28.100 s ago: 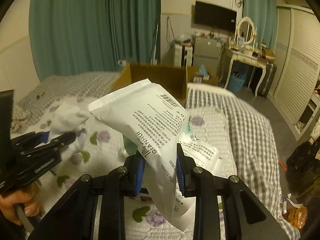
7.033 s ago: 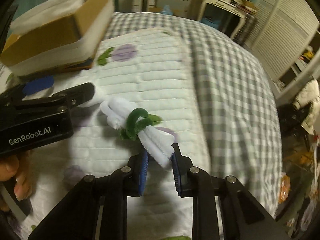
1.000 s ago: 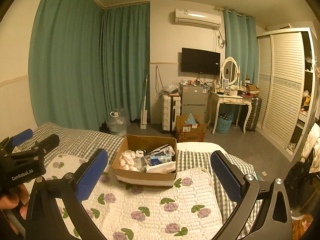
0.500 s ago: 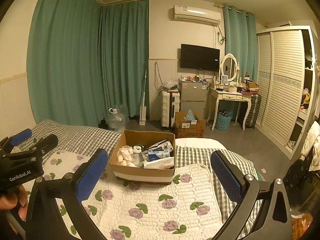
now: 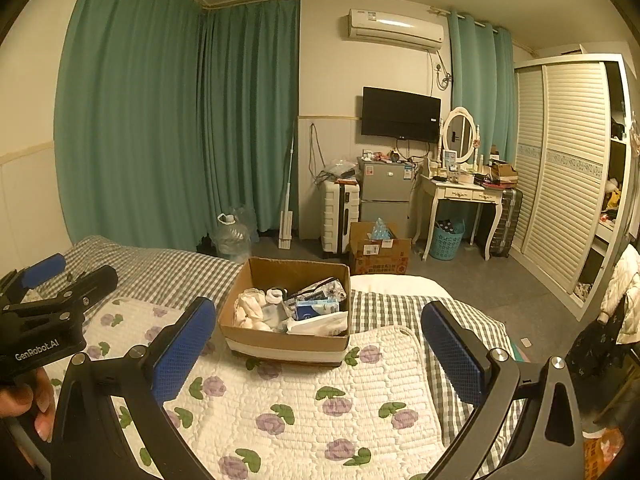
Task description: Organize soft objects
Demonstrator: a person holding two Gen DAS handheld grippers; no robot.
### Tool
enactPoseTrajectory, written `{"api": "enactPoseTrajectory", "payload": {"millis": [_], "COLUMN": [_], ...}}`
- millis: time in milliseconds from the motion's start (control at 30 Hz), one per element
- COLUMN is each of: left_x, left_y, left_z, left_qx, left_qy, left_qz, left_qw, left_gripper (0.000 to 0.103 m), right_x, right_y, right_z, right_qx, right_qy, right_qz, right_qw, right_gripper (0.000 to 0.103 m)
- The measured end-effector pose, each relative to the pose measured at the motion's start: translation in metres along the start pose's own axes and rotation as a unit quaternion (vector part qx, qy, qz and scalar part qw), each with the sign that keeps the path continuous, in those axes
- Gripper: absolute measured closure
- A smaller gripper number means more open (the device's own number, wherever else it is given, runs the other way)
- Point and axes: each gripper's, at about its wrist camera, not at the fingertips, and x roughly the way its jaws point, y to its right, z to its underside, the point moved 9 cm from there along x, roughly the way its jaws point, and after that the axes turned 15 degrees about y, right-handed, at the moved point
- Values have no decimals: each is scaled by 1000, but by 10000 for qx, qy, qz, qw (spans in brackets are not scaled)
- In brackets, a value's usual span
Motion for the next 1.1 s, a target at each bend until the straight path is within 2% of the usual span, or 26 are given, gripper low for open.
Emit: {"api": "enactPoseTrajectory", "payload": {"millis": [733, 1100], "left_x": [0, -4], "left_y": [2, 5], "left_z": [-1, -3], "left_qx": [54, 141], "left_qy": [-63, 26], "left_qz": [-77, -105], "left_qw": [9999, 9998], "left_gripper": [0, 0], "right_x": [-6, -6], "right_y": [12, 13], "right_z": [7, 15], "right_qx": [28, 16], "right_qy": [-93, -133], "right_qz": [32, 51], "right_qw": [9999, 9999], "right_gripper": [0, 0]}}
